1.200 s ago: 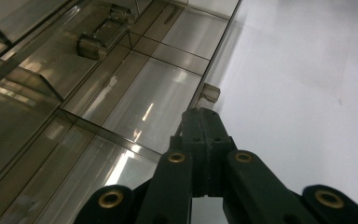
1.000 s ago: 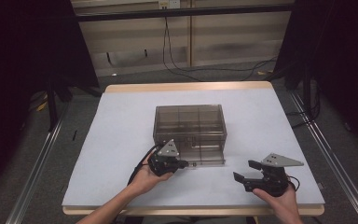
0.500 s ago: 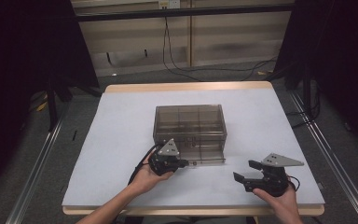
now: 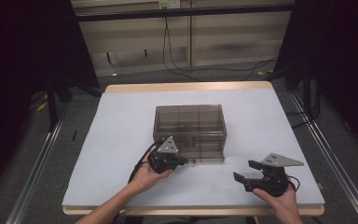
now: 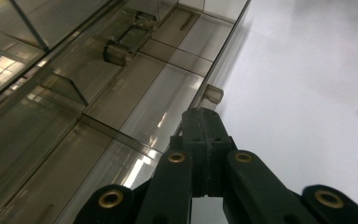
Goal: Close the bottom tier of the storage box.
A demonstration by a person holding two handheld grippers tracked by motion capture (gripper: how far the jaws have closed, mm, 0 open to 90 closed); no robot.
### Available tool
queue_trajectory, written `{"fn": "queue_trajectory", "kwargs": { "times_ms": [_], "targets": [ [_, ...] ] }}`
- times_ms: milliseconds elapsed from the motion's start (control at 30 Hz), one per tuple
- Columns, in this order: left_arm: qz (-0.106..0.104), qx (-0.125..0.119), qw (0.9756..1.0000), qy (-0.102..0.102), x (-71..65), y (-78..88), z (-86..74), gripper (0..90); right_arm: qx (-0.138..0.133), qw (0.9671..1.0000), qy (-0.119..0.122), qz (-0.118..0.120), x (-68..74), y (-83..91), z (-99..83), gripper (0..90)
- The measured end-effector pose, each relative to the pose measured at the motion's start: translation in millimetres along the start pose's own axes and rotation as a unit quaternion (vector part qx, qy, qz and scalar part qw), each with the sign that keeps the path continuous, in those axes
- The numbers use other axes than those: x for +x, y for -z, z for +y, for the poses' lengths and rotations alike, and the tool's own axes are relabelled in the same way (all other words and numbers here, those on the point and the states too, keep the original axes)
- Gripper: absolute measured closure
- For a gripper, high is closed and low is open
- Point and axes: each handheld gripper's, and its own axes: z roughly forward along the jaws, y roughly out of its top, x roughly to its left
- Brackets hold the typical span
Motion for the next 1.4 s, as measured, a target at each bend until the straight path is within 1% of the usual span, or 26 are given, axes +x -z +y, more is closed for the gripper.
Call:
{"fn": "queue_trajectory", "kwargs": {
  "times_ms": [67,167,233,267,300,367,400,433,467,533,600,667,700,733,767,833,867,1000,1067,1100,1133,1167,1233,1267,1367,1400],
  "targets": [
    [0.001,0.006,1.0,-0.004,1.4,0.7,0.7,90.0,0.0,1.0,0.0,0.0,0.0,0.0,0.0,22.1],
    [0.002,-0.002,1.0,0.0,1.6,-0.4,0.5,90.0,0.0,1.0,0.0,0.0,0.2,0.1,0.0,22.2],
    [0.007,0.005,1.0,-0.006,2.1,0.4,1.4,90.0,0.0,1.0,0.0,0.0,0.1,-0.1,0.0,22.3],
    [0.007,0.002,1.0,-0.004,2.2,-0.1,1.1,90.0,0.001,1.0,0.0,0.0,0.2,-0.1,0.0,22.3],
    [0.009,0.004,0.9999,-0.005,2.8,0.2,1.2,90.0,0.0,1.0,0.0,0.0,0.2,0.0,0.0,22.3],
    [0.007,0.006,1.0,0.0,4.1,0.1,0.7,90.0,0.0,1.0,-0.001,-0.001,0.4,0.5,-0.1,22.4],
    [0.008,0.001,1.0,0.001,4.6,-0.8,0.2,90.0,0.0,1.0,-0.001,-0.001,0.4,0.6,-0.2,22.4],
    [0.009,0.004,0.9999,-0.004,5.7,-0.5,0.5,90.0,0.0,1.0,-0.001,-0.001,0.3,0.7,-0.2,22.4],
    [0.01,0.012,0.9999,-0.004,6.1,0.5,1.2,90.0,0.0,1.0,0.0,-0.001,0.2,0.8,-0.3,22.5],
    [0.009,0.003,1.0,0.001,5.8,-1.0,0.7,90.0,0.0,1.0,-0.001,-0.001,0.1,0.8,-0.2,22.5],
    [0.01,0.003,0.9999,0.001,6.2,-1.3,0.9,90.0,0.0,1.0,-0.001,-0.001,0.2,0.7,-0.2,22.4],
    [0.009,0.005,0.9999,-0.003,7.4,-1.1,1.2,90.0,0.0,1.0,-0.001,-0.001,0.2,0.6,-0.1,22.4],
    [0.01,0.008,0.9999,0.002,7.3,-0.9,1.4,90.0,0.0,1.0,-0.001,-0.001,0.2,0.6,-0.1,22.5],
    [0.011,0.008,0.9999,0.001,8.1,-0.8,1.2,90.0,0.0,1.0,-0.001,-0.001,0.4,0.7,-0.1,22.5],
    [0.01,-0.004,0.9999,0.008,7.9,-2.6,0.3,90.0,0.0,1.0,0.0,-0.001,0.5,0.9,-0.2,22.6],
    [0.011,0.003,0.9999,0.002,8.8,-2.1,0.7,90.0,-0.001,1.0,0.0,0.0,0.4,1.0,-0.3,22.6],
    [0.011,-0.001,0.9999,0.004,8.5,-2.8,0.4,90.0,0.0,1.0,-0.001,-0.001,0.3,1.0,-0.3,22.6],
    [0.013,0.002,0.9999,0.001,8.9,-2.7,0.9,90.0,0.0,1.0,0.001,0.001,0.5,0.2,-0.1,22.7],
    [0.02,0.005,0.9998,-0.001,9.5,-2.9,1.2,90.0,0.001,1.0,0.001,0.001,0.8,0.1,0.0,22.7],
    [0.023,0.007,0.9997,0.005,10.1,-2.9,1.2,90.0,0.001,1.0,0.001,0.001,0.9,0.1,-0.1,22.6],
    [0.022,0.01,0.9997,0.005,11.7,-2.8,0.7,90.0,0.001,1.0,0.001,0.001,0.9,0.2,-0.1,22.7],
    [0.024,0.007,0.9996,0.01,12.6,-3.6,-0.2,90.0,0.0,1.0,0.002,0.0,0.8,0.4,-0.2,22.7],
    [0.027,0.017,0.9995,0.006,15.6,-3.4,-1.3,90.0,0.001,1.0,0.0,-0.001,0.7,0.8,-0.3,22.7],
    [0.027,0.01,0.9995,0.011,16.5,-4.4,-2.5,90.0,0.001,1.0,0.001,-0.001,0.6,0.8,-0.2,22.7],
    [0.032,0.015,0.9993,0.015,17.8,-4.0,-2.9,90.0,0.001,1.0,0.001,0.0,0.4,0.3,-0.1,22.7],
    [0.03,0.014,0.9993,0.016,18.3,-4.3,-3.1,90.0,0.001,1.0,0.001,0.0,0.6,0.1,-0.1,22.7]
  ]
}}
